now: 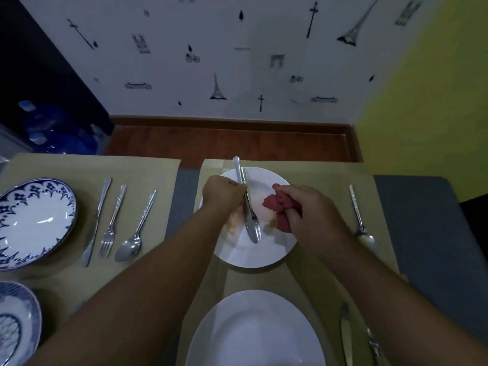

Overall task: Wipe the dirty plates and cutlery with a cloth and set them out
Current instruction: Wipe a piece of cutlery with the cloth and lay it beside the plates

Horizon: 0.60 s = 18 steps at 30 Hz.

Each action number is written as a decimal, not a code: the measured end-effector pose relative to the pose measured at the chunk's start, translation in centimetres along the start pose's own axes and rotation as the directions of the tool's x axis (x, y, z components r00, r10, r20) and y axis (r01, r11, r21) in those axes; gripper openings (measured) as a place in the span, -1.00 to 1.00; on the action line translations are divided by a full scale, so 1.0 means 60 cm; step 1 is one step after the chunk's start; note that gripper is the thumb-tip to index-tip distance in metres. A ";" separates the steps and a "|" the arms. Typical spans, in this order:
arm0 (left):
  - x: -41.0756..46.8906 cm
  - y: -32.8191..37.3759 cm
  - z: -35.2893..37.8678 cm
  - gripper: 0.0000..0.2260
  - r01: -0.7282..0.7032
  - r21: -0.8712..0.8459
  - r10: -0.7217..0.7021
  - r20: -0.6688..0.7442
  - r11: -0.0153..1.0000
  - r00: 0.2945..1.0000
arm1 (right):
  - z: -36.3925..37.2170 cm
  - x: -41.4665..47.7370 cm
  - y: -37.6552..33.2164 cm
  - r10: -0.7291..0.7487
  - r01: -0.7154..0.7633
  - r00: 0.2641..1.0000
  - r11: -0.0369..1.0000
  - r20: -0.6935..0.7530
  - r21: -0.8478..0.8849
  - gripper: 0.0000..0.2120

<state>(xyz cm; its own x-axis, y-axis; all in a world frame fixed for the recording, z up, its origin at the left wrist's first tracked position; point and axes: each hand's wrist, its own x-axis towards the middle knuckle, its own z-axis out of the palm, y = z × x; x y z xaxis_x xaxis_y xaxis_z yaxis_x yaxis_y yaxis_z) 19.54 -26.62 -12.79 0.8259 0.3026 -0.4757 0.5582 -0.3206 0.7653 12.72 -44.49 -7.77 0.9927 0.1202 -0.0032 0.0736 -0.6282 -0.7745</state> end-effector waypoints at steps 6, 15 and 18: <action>0.022 -0.010 -0.002 -0.83 0.012 0.011 -0.013 0.051 1.000 0.999 | 0.016 -0.009 0.002 -0.007 0.006 1.000 0.994 -0.011 -0.109 -0.56; -0.029 0.004 -0.054 -0.88 0.019 -0.268 0.027 0.166 0.963 0.986 | 0.039 -0.028 -0.027 -0.103 0.106 0.994 0.981 0.030 -0.165 -0.57; -0.053 0.011 -0.065 -0.87 0.031 -0.316 0.047 0.237 0.948 0.970 | 0.046 -0.028 -0.051 -0.158 0.162 0.987 0.972 0.036 -0.170 -0.54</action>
<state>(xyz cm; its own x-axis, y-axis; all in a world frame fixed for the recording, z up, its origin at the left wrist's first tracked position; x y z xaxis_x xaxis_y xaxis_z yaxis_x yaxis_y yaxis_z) 16.99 -24.32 -9.09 0.8464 0.0661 -0.5284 0.5301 -0.0107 0.8479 10.59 -40.63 -7.15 0.9647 0.2452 0.0964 0.2481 -0.7217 -0.6463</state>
